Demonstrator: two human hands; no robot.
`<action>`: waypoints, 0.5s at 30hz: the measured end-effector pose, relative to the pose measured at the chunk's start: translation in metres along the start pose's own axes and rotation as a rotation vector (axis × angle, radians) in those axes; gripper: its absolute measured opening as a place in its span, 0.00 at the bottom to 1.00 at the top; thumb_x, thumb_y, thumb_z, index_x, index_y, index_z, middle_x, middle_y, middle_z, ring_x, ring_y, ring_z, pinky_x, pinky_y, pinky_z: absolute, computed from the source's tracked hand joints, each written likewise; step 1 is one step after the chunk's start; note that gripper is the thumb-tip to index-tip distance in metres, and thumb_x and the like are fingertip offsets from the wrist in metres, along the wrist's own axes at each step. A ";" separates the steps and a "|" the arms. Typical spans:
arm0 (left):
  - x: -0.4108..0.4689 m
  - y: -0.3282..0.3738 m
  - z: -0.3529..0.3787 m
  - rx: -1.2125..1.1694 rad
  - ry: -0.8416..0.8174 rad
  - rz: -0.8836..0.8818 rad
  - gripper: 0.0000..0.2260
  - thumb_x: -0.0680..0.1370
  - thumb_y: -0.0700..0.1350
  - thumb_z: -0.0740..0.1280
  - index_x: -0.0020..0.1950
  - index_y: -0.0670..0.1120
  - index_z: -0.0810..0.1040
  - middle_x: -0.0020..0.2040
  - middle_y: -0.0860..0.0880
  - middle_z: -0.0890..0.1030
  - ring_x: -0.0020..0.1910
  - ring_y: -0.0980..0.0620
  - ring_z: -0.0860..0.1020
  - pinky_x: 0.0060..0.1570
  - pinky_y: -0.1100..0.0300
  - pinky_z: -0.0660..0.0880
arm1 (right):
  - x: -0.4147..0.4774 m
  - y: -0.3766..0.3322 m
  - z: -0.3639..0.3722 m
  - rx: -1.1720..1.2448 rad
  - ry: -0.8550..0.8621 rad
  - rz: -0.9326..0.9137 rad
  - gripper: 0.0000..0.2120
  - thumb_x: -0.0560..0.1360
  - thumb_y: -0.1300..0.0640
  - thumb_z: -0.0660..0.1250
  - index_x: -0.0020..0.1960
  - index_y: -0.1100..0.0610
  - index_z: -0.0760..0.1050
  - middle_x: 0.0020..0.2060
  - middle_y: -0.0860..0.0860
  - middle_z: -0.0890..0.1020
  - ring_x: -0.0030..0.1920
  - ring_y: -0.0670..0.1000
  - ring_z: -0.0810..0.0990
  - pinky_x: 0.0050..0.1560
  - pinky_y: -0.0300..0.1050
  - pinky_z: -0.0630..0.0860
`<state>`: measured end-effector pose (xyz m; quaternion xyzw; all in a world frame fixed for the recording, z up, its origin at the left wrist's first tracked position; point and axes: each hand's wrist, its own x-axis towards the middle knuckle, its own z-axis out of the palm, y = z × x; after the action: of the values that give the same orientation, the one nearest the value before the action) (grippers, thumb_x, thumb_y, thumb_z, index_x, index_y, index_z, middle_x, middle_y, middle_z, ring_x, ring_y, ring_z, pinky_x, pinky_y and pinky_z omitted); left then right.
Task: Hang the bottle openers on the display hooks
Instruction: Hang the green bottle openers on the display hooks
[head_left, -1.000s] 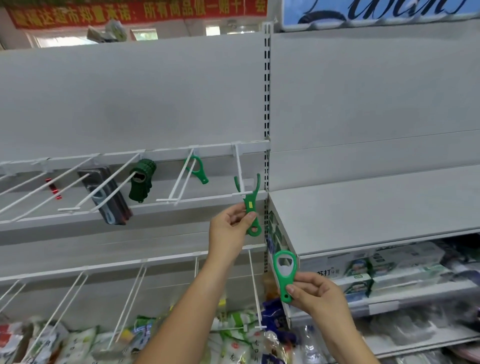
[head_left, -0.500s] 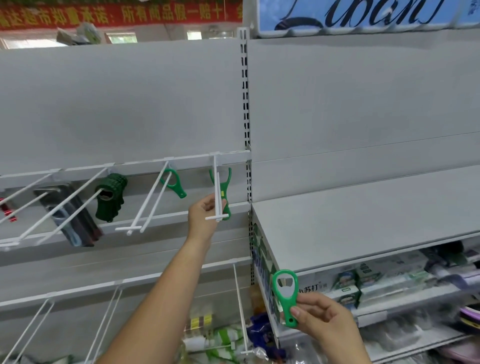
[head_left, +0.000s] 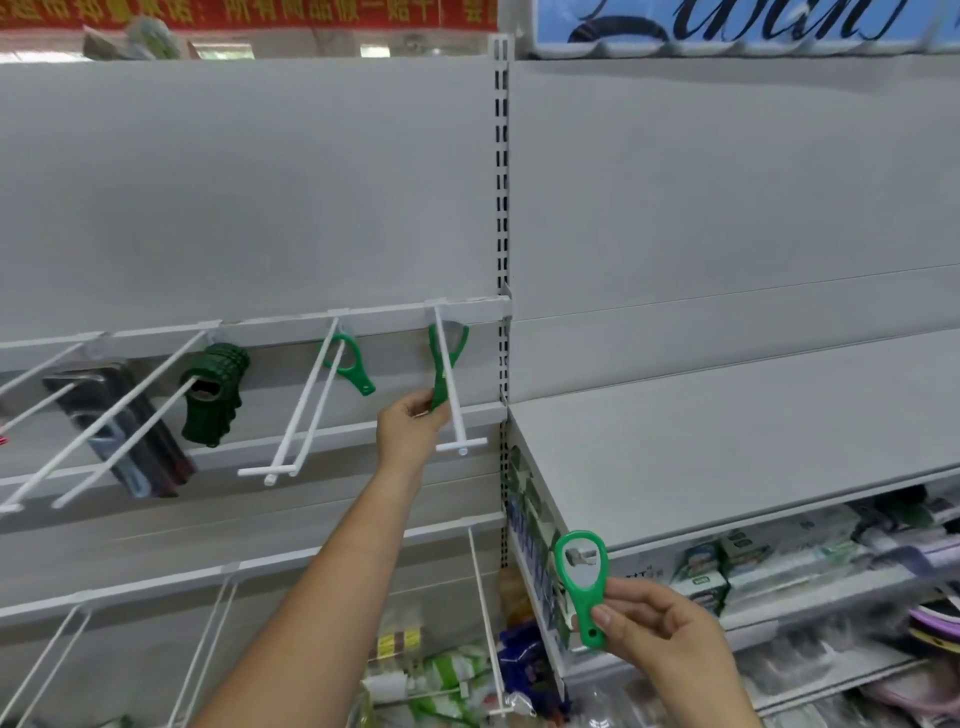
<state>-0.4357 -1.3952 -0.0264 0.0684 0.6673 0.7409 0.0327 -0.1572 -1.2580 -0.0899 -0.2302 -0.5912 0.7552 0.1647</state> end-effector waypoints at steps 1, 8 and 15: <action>-0.005 -0.002 -0.008 0.022 -0.007 -0.002 0.08 0.74 0.34 0.73 0.46 0.48 0.83 0.43 0.48 0.84 0.48 0.47 0.82 0.57 0.53 0.79 | 0.000 -0.001 0.005 -0.011 -0.013 -0.006 0.13 0.63 0.73 0.75 0.47 0.65 0.82 0.39 0.63 0.86 0.39 0.57 0.87 0.35 0.42 0.82; -0.080 -0.015 -0.073 0.162 0.034 0.005 0.13 0.74 0.41 0.75 0.58 0.47 0.82 0.52 0.52 0.84 0.50 0.59 0.81 0.45 0.73 0.76 | 0.001 -0.006 0.057 -0.056 -0.098 -0.025 0.11 0.69 0.73 0.73 0.49 0.62 0.81 0.37 0.56 0.87 0.36 0.49 0.86 0.35 0.37 0.81; -0.172 -0.021 -0.143 0.089 0.051 -0.079 0.13 0.72 0.37 0.76 0.55 0.47 0.83 0.49 0.50 0.87 0.49 0.56 0.84 0.45 0.68 0.79 | -0.011 -0.010 0.115 -0.033 -0.207 -0.072 0.12 0.70 0.71 0.73 0.50 0.59 0.82 0.40 0.57 0.87 0.40 0.51 0.86 0.38 0.37 0.81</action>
<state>-0.2870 -1.5573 -0.0719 0.0247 0.7025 0.7100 0.0419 -0.2107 -1.3547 -0.0559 -0.1321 -0.6254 0.7586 0.1261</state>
